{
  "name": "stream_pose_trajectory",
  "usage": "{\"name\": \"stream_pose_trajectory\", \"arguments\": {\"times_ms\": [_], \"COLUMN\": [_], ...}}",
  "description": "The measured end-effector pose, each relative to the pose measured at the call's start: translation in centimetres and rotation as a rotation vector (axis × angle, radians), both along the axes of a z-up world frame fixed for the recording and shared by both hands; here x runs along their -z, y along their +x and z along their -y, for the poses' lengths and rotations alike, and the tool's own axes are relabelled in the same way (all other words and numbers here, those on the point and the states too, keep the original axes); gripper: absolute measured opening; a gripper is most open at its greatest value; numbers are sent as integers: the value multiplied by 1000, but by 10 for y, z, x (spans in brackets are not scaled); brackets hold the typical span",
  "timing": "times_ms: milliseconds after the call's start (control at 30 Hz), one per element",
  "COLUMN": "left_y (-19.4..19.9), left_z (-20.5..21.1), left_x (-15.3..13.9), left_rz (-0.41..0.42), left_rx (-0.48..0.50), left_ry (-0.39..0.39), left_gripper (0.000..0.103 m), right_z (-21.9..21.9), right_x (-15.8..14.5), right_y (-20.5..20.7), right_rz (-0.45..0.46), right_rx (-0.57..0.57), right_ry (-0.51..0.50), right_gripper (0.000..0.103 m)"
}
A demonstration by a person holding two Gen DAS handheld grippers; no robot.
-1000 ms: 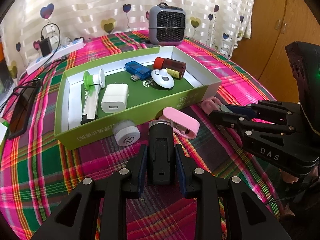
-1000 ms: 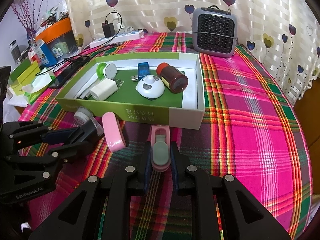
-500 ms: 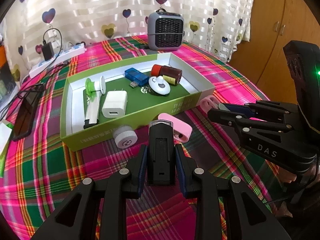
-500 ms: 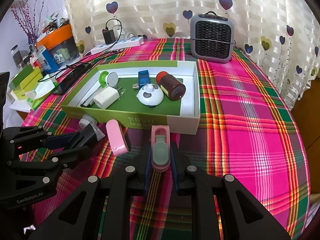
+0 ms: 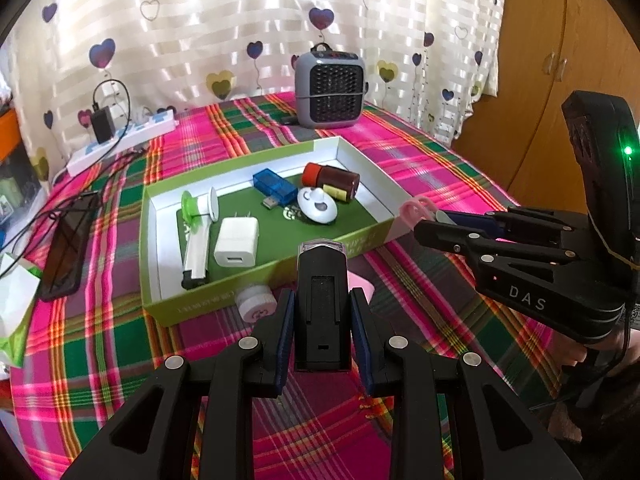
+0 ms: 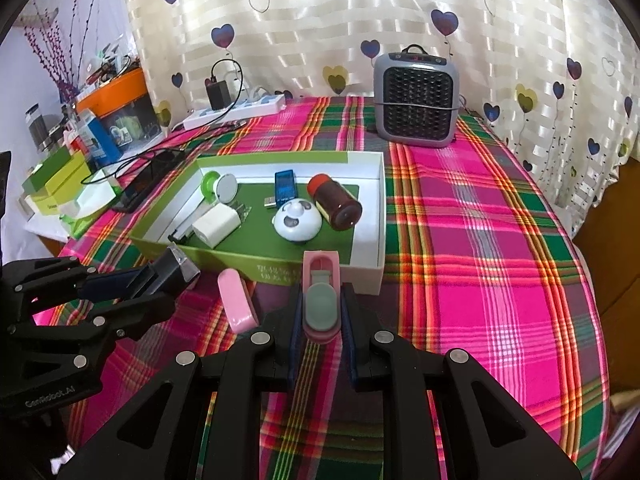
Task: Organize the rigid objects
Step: 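Carry the black device in the left tool while the right tool carries the pink clip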
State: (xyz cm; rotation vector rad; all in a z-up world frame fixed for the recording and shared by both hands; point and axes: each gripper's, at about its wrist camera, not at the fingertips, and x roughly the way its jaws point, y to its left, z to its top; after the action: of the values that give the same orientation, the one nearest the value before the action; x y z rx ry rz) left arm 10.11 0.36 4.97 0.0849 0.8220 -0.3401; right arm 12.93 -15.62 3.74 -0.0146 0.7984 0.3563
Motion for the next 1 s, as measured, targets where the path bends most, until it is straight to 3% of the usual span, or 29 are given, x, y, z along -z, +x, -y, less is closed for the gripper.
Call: {"name": "stream_pose_trajectory", "arguments": {"times_ms": [1000], "left_y": [75], "left_z": [-25], "left_x": [-3], "left_rz": [-19], "left_rx": [-75], "left_ry": [-47], "left_gripper": [26], "right_z": [-7], "right_x": [-21], "right_y": [64], "right_rz": [29], "right_rx": [-8], "right_ry": [-20], "right_gripper": [19]}}
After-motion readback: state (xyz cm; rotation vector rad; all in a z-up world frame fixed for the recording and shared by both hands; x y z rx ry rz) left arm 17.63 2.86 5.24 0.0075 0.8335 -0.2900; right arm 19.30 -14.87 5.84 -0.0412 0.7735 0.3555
